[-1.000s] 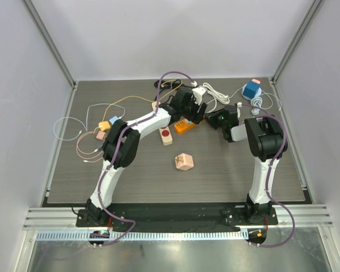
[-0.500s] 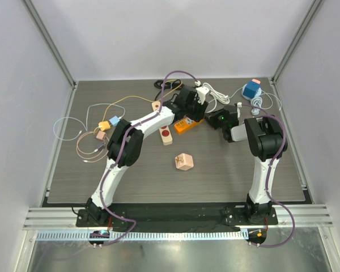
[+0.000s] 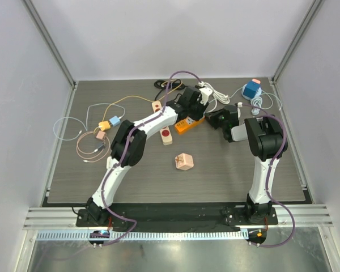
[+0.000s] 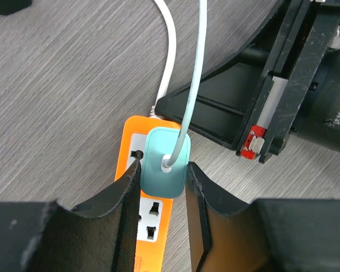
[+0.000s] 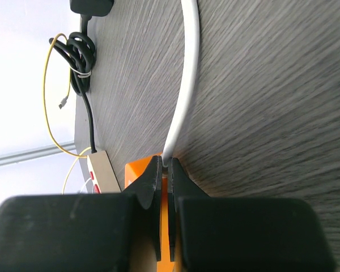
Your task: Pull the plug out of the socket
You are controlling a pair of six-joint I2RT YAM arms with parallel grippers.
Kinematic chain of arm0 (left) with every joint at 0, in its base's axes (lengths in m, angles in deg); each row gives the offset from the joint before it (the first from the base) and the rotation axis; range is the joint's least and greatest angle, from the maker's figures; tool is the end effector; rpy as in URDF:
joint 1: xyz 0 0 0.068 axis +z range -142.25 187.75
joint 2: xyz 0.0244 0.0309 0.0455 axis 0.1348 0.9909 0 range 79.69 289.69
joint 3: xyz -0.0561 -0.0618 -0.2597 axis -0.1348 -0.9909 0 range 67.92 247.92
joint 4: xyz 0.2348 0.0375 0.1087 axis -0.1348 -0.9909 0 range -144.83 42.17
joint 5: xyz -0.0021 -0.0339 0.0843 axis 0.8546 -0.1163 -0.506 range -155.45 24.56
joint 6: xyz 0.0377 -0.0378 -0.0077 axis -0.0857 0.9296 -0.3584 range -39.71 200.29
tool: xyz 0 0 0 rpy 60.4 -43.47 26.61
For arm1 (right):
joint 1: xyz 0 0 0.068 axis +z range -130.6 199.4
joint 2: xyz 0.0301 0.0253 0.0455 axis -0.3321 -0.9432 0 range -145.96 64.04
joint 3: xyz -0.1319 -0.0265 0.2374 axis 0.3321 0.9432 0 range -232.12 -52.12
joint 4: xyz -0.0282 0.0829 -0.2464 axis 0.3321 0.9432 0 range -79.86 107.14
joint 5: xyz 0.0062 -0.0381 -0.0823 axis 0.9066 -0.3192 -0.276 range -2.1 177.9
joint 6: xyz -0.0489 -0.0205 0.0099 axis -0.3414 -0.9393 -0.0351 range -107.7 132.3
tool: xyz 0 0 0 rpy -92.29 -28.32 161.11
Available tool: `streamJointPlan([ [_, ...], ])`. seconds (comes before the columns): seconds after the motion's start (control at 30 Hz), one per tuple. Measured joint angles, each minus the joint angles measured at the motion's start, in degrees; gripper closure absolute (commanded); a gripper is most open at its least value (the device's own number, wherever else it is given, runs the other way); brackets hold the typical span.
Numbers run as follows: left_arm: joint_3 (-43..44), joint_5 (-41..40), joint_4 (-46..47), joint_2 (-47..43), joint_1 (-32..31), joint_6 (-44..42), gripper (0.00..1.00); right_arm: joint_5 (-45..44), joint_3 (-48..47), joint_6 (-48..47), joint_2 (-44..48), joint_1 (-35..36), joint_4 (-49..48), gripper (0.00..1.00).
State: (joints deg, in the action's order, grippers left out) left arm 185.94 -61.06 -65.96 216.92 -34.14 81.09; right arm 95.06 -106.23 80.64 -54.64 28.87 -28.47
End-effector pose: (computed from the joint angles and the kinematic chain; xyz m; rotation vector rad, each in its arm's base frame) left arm 0.4091 -0.3705 0.2024 0.8351 2.1062 -0.4887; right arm 0.3982 0.0710 0.1018 0.9888 1.9247 0.9544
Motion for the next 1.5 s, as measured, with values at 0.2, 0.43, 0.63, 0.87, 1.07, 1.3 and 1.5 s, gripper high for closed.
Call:
streamJointPlan([
  [0.2,-15.37,0.87,11.58,-7.5,0.31,0.42,1.0,1.36,0.07,-0.17,0.02,0.37,0.24,0.99],
  [0.43,-25.88,11.32,24.17,-11.87,4.98,9.29,1.0,2.01,0.0,-1.07,0.2,1.14,0.94,0.99],
  [0.63,-24.61,0.72,23.74,-12.24,0.87,4.92,1.0,0.24,-0.26,-2.14,0.48,0.92,1.51,0.99],
  [0.87,-29.18,-4.85,25.77,-16.44,-2.86,2.82,1.0,-0.59,-0.26,-2.25,0.7,0.63,1.81,0.99],
  [1.07,-37.66,-16.31,32.76,-23.87,-0.92,2.93,1.0,-0.61,-0.26,-2.25,0.7,0.57,1.79,0.99],
  [1.3,-50.14,-28.81,39.52,-33.86,6.49,8.48,1.0,-0.61,-0.26,-2.23,0.7,0.52,1.79,0.99],
  [1.5,-59.06,-38.42,39.17,-43.67,19.39,18.62,1.0,-0.61,-0.26,-2.23,0.7,0.44,1.79,0.99],
])
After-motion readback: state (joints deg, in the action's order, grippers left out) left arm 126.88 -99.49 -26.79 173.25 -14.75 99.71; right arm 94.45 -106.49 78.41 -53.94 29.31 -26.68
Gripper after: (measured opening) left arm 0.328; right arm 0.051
